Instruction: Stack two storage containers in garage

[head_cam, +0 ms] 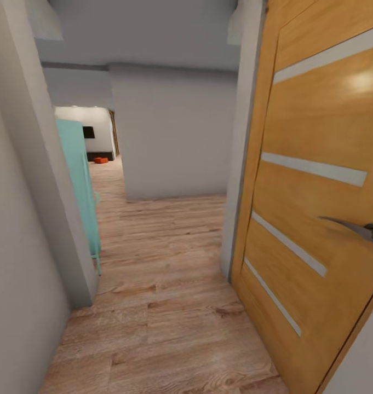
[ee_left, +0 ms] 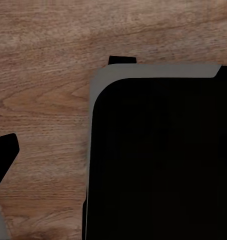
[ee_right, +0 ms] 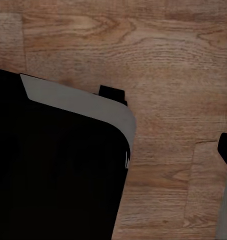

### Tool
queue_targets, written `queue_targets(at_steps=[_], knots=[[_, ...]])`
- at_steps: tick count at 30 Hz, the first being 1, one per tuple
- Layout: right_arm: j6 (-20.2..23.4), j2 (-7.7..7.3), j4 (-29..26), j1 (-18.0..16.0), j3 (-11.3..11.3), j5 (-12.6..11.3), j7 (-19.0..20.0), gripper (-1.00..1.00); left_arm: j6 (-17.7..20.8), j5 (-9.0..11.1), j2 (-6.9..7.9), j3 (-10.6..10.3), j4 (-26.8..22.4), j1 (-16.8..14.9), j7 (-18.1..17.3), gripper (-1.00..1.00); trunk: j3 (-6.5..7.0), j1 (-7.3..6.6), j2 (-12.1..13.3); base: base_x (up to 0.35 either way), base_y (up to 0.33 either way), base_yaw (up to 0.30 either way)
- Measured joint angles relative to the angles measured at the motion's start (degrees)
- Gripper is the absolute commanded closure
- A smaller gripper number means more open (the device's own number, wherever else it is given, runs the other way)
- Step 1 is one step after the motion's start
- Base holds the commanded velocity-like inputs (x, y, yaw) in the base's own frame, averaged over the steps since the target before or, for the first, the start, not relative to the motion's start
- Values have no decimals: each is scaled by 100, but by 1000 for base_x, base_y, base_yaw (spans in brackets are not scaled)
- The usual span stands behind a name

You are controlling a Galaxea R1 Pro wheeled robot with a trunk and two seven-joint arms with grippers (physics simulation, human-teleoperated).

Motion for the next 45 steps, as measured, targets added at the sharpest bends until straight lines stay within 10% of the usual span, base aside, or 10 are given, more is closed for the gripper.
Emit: queue_targets(at_steps=[45], knots=[[0,0,1,0,4,-8,0,-100,0,0,-2,0,0,0,0,-100,0,0,0,320,0,81]])
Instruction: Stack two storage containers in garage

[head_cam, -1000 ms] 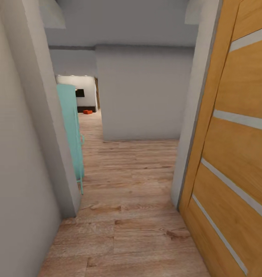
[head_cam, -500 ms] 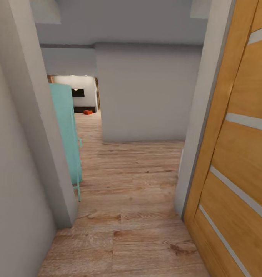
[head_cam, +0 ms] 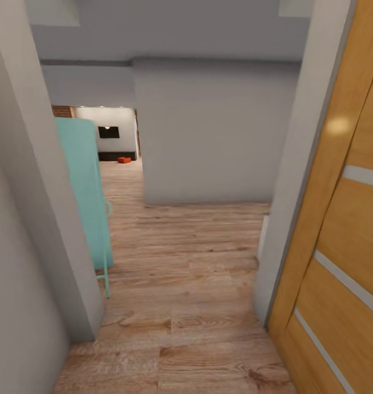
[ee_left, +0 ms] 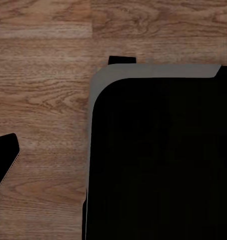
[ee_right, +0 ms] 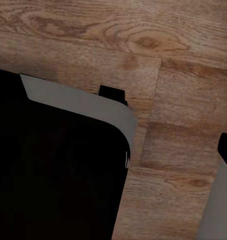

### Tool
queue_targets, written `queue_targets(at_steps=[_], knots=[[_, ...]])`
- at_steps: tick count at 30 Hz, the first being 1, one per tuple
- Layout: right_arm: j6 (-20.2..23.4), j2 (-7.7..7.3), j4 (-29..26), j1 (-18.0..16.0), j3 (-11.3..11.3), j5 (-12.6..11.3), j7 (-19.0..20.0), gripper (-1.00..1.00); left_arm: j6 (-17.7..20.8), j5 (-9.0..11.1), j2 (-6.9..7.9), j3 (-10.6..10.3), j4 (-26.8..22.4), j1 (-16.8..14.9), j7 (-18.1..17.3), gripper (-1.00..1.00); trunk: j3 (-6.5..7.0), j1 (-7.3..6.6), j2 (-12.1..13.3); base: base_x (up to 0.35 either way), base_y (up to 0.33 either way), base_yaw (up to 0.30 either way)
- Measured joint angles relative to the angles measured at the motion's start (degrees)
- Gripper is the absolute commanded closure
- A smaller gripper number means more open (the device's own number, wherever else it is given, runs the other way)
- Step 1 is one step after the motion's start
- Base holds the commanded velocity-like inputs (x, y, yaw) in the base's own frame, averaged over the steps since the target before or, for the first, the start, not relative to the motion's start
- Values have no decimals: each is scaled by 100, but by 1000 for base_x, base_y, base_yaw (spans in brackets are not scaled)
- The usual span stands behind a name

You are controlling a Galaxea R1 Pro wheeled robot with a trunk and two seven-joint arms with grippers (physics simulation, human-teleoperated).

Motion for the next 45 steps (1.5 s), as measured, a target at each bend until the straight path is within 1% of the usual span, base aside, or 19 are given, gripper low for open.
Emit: queue_targets(at_steps=[23,33,45], knots=[[4,3,-1,0,-4,-1,0,-100,0,0,1,0,0,0,0,-100,0,0,0,321,0,2],[0,9,-1,0,-4,0,0,-100,0,0,1,0,0,0,0,-100,0,0,0,321,0,207],[0,9,0,0,-3,14,0,-100,0,0,0,0,0,0,0,-100,0,0,0,321,0,21]])
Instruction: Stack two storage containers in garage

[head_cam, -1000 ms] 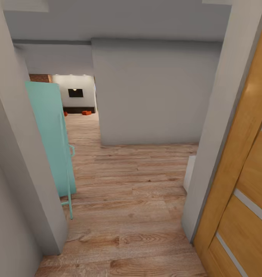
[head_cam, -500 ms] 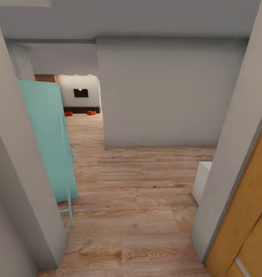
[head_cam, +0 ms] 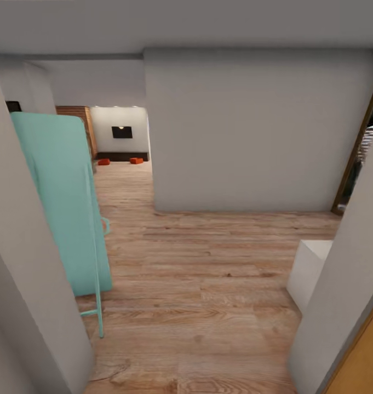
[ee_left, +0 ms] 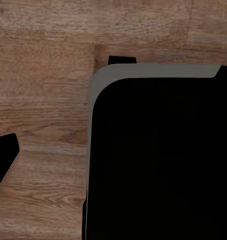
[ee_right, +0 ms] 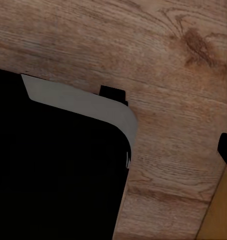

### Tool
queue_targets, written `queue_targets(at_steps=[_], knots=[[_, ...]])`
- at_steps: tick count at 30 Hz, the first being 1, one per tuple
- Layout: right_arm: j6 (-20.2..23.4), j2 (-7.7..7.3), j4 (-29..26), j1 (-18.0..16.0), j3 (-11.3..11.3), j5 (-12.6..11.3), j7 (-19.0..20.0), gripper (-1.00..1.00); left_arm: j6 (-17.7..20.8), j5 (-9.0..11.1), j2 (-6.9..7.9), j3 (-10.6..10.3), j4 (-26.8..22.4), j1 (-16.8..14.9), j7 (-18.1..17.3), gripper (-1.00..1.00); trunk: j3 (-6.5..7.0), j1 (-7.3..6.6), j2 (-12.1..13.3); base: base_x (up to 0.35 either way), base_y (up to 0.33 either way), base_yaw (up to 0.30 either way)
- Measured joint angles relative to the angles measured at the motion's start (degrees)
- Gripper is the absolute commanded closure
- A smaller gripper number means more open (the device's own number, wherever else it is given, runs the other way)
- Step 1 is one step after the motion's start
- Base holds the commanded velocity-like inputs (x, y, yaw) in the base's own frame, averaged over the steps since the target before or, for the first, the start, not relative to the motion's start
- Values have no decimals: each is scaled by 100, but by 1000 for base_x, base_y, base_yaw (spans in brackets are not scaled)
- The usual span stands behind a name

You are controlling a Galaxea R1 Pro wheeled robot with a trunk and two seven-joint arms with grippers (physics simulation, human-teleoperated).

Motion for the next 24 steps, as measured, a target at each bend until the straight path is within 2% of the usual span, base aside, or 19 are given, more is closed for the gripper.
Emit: queue_targets(at_steps=[24], knots=[[3,0,-1,0,-2,-3,0,-100,0,0,0,0,0,0,0,-100,0,0,0,322,0,0]])
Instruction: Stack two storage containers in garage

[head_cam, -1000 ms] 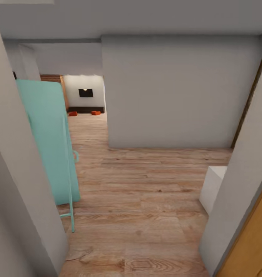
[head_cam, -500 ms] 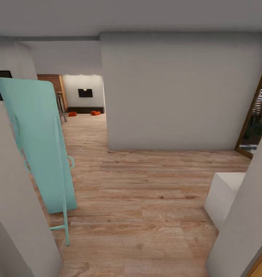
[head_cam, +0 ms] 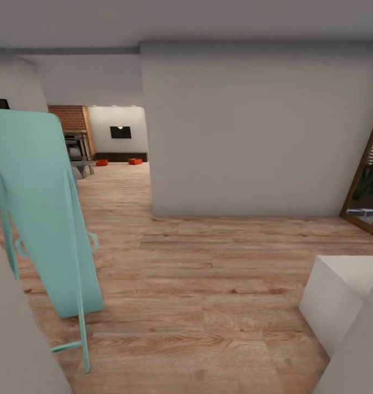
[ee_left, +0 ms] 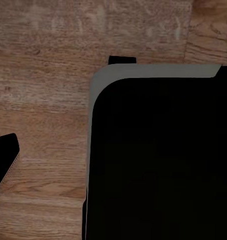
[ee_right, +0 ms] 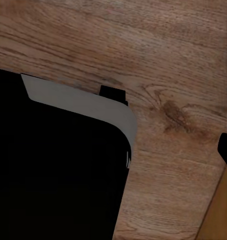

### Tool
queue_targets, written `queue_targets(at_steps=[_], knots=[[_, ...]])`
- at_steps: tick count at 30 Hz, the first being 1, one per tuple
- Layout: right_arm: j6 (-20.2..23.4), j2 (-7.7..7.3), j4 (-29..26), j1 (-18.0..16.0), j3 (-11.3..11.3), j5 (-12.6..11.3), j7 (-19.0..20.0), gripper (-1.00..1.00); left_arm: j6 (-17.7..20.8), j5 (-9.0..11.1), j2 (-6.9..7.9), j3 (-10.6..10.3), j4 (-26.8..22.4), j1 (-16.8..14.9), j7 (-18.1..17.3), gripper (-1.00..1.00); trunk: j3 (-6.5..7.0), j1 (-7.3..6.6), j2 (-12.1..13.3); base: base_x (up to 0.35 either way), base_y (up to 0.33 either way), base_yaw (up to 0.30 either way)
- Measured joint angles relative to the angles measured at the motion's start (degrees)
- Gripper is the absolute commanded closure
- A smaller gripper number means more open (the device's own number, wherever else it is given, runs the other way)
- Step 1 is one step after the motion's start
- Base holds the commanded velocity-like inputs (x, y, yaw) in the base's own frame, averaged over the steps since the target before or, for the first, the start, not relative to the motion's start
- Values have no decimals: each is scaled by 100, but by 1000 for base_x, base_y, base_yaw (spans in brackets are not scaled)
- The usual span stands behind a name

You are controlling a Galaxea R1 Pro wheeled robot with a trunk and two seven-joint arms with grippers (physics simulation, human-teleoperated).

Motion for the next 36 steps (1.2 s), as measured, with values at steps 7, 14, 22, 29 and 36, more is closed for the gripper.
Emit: queue_targets(at_steps=[7,14,22,29,36], knots=[[7,6,1,0,1,-12,0,-100,0,0,0,0,0,0,0,-100,0,0,0,322,0,0],[6,9,4,0,-1,-11,0,-100,0,0,0,0,0,0,0,-100,0,0,0,322,0,0],[6,9,2,0,-1,-11,0,-100,0,0,0,0,0,0,0,-100,0,0,0,322,0,0],[7,9,3,0,-1,-11,1,-100,0,0,0,0,0,0,0,-100,0,0,0,322,0,0],[7,9,2,0,-1,-11,0,-100,0,0,0,0,0,0,0,-100,0,0,0,322,0,0]])
